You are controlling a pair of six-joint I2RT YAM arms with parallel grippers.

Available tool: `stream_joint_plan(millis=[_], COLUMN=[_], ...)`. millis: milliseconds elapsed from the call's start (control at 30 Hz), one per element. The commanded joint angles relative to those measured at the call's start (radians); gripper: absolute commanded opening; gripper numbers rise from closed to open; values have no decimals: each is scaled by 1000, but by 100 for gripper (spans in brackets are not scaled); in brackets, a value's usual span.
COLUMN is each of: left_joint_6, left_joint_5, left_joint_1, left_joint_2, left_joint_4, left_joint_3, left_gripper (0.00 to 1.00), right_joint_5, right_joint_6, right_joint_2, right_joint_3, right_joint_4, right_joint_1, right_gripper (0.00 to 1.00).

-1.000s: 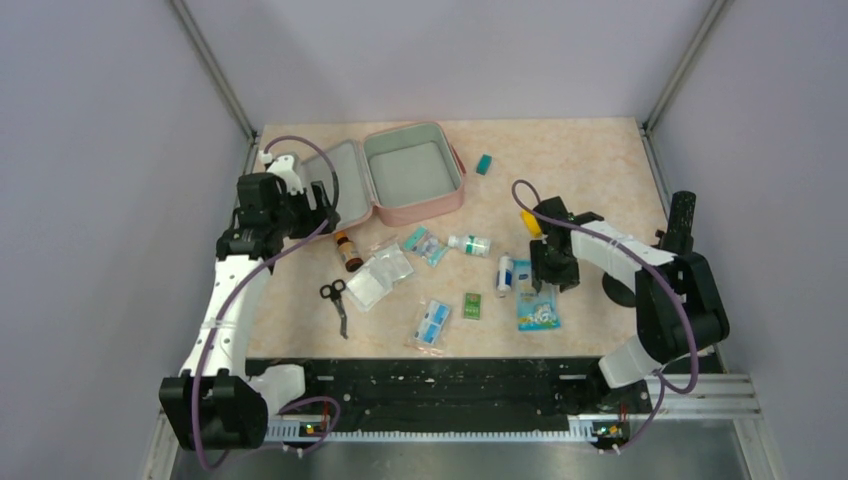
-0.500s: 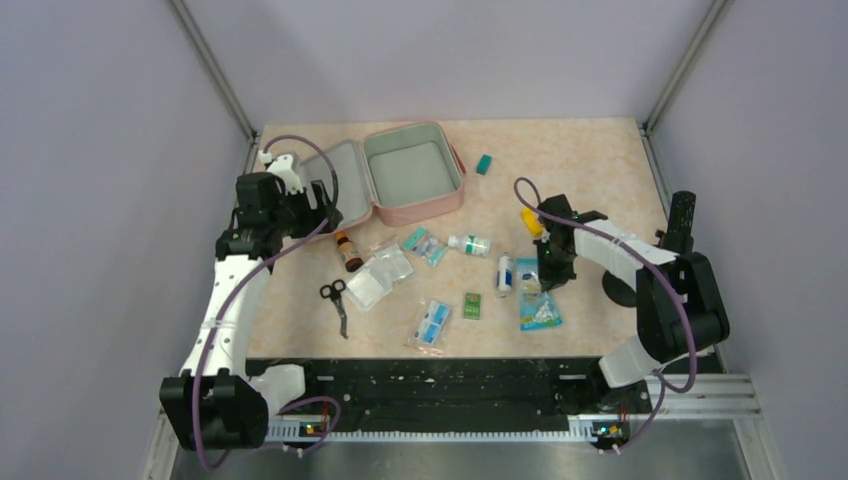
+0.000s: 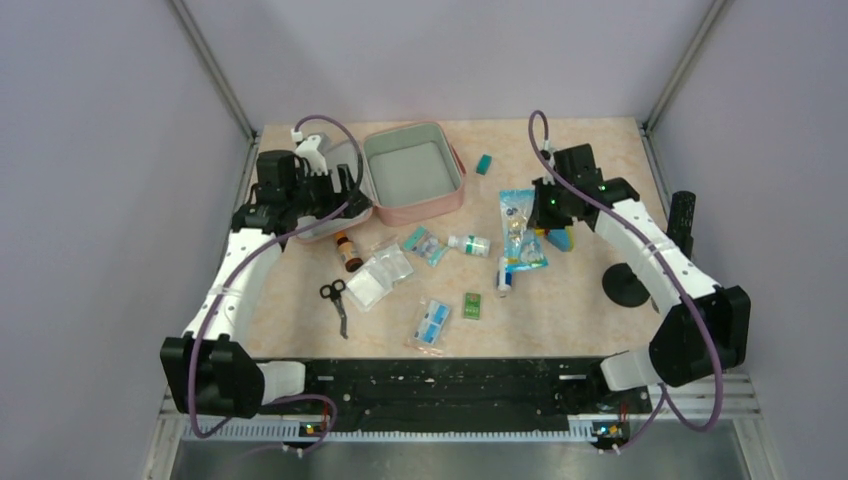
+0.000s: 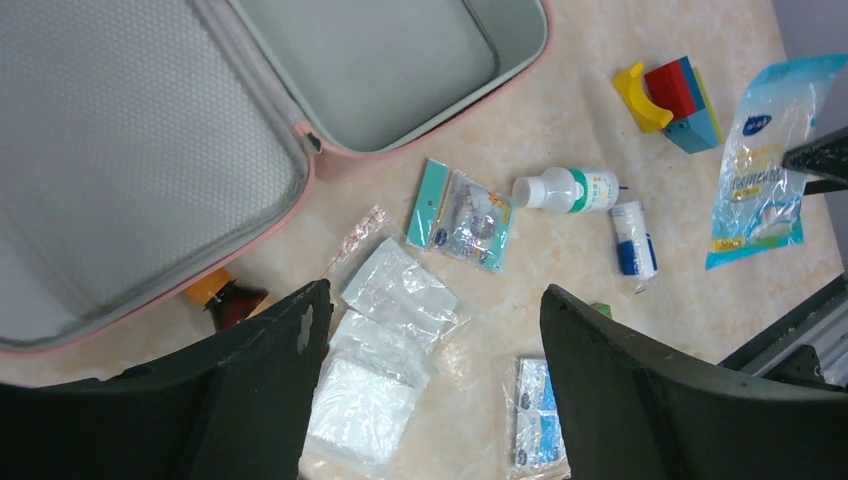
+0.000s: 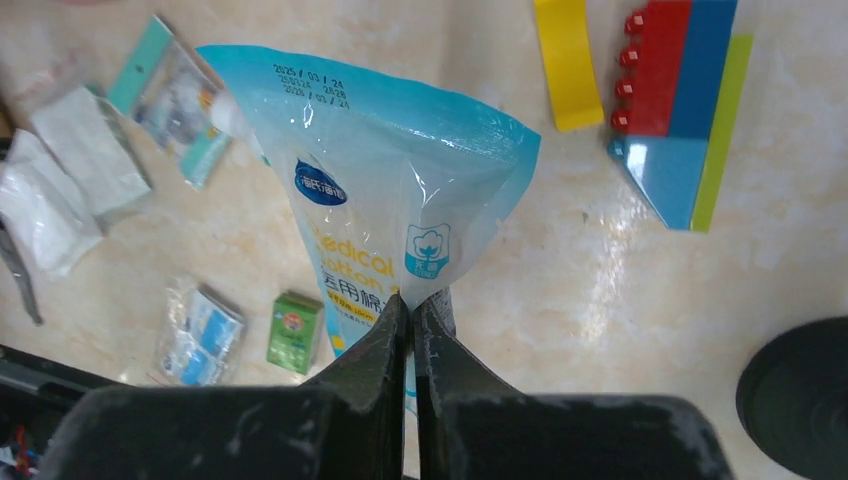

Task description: Organize the medicine kit

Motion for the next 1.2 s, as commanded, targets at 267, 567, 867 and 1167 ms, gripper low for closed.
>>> stream_joint_plan(millis=[267, 567, 867, 1167], left_joint_6=[54, 387, 511, 543], left_joint_5=[-104, -255, -503, -535], left_joint_1=[-25, -25, -25, -25], left_joint_2=[88, -33, -130, -122], left_joint_4=[-7, -168, -227, -425], left_joint_3=[175, 210, 186, 270], left_gripper=[76, 78, 77, 77], right_joint_5=[-107, -146, 22, -13], right_joint_6=[73, 407, 682, 983], right_joint_2=[316, 654, 946, 1093], right_joint_3=[491, 910, 1222, 1258], right_joint_4=[219, 255, 227, 294], right_joint_1=[69, 104, 194, 239], right_gripper=[0, 0, 0, 0])
